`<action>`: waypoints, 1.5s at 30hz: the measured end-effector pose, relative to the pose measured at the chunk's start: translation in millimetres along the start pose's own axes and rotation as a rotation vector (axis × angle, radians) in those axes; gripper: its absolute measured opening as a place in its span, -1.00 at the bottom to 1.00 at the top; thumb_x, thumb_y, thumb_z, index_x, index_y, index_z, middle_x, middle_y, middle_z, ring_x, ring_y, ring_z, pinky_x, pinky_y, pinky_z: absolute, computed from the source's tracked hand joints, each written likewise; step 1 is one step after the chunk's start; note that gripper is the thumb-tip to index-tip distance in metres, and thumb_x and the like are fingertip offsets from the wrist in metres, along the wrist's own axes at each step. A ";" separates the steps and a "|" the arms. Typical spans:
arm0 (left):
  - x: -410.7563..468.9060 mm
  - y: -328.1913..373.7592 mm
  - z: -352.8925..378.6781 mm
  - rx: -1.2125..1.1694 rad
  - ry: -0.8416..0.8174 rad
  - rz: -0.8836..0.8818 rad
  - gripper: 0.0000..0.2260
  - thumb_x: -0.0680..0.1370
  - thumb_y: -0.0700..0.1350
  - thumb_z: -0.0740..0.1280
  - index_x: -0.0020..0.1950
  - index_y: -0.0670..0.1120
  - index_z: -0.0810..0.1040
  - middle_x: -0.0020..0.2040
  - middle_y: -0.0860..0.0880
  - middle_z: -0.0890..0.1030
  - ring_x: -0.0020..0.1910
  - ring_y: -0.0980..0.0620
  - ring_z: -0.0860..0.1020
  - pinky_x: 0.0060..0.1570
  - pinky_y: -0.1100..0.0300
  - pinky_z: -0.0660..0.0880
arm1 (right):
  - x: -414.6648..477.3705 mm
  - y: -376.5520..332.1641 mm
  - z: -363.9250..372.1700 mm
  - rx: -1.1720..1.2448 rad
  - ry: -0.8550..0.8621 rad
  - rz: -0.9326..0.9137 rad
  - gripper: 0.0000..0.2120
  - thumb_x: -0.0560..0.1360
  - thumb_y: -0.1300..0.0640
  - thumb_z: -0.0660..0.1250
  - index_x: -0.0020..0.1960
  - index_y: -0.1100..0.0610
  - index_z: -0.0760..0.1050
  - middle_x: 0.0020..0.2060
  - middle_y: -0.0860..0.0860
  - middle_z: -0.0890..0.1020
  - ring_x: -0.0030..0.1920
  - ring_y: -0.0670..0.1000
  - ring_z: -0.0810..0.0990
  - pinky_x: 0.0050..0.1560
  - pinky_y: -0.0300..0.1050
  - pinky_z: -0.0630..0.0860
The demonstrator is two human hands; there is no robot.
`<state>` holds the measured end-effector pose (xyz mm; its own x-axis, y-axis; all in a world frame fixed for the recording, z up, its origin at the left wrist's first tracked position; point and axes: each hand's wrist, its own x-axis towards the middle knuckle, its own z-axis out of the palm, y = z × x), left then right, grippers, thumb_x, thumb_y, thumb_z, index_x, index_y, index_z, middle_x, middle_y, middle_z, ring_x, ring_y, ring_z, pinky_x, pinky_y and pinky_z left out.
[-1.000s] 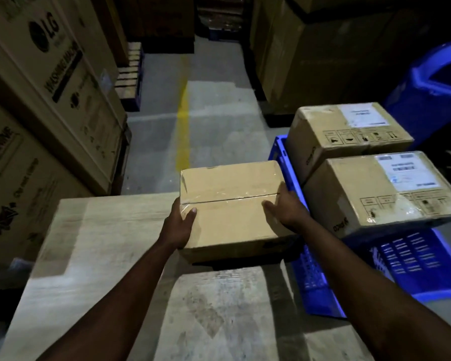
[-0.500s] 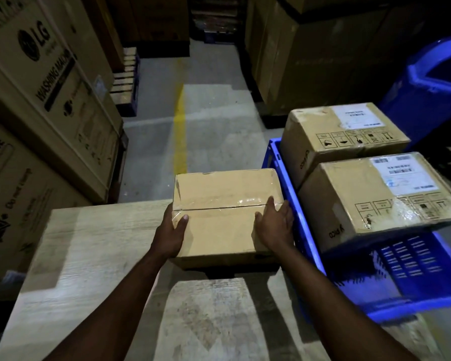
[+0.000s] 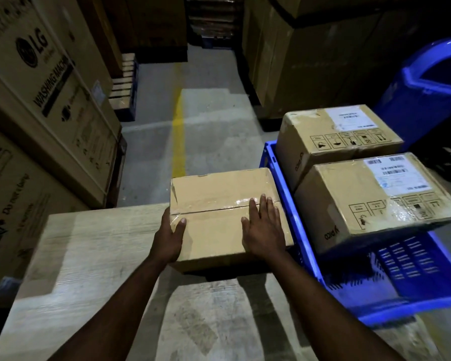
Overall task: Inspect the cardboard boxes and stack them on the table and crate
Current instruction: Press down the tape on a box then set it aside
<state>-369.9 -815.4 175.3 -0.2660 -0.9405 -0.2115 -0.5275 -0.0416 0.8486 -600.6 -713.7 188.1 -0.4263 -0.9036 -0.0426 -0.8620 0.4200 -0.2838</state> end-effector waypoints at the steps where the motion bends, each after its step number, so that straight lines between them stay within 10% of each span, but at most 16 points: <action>1: 0.2 1.3 -1.2 0.027 -0.010 -0.002 -0.48 0.61 0.18 0.18 0.53 0.11 0.16 0.38 -0.03 0.49 0.28 -0.17 0.49 0.14 0.07 0.39 | -2.2 -0.2 1.5 -0.007 0.011 0.002 -0.41 0.66 -0.11 -0.04 0.62 0.09 -0.04 0.60 0.13 -0.12 0.59 0.08 -0.22 0.56 0.05 -0.23; 30: -6.2 14.7 1.2 0.282 -0.027 -0.068 -0.48 0.62 0.15 0.19 0.50 -0.05 0.16 0.33 -0.14 0.53 0.21 -0.23 0.54 0.04 0.09 0.42 | -8.2 7.3 4.5 -0.036 -0.022 -0.005 -0.41 0.67 -0.11 -0.11 0.62 0.09 -0.11 0.60 0.12 -0.17 0.59 0.09 -0.24 0.55 0.06 -0.28; 36: -28.4 29.3 5.1 0.588 0.037 0.031 -0.32 0.64 0.15 0.11 0.60 -0.18 -0.08 0.61 -0.19 -0.06 0.58 -0.16 0.00 0.51 -0.04 0.08 | -8.9 9.8 -5.6 0.023 -0.053 -0.021 -0.38 0.67 -0.09 -0.11 0.61 0.16 -0.19 0.60 0.08 -0.18 0.59 0.03 -0.24 0.56 0.02 -0.26; 45: -85.7 38.3 -18.4 0.576 0.034 0.181 -0.30 0.61 0.20 0.05 0.59 -0.22 0.00 0.60 -0.23 -0.03 0.58 -0.17 -0.03 0.53 0.00 0.03 | -46.6 -7.0 -29.8 0.058 0.030 -0.122 -0.34 0.61 -0.10 -0.13 0.61 0.22 -0.06 0.60 0.13 0.00 0.60 0.08 -0.09 0.57 0.01 -0.19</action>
<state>-352.4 -742.7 234.9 -0.3719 -0.9260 -0.0645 -0.8308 0.3011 0.4681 -582.9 -672.0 220.6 -0.3283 -0.9443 0.0236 -0.8908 0.3012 -0.3402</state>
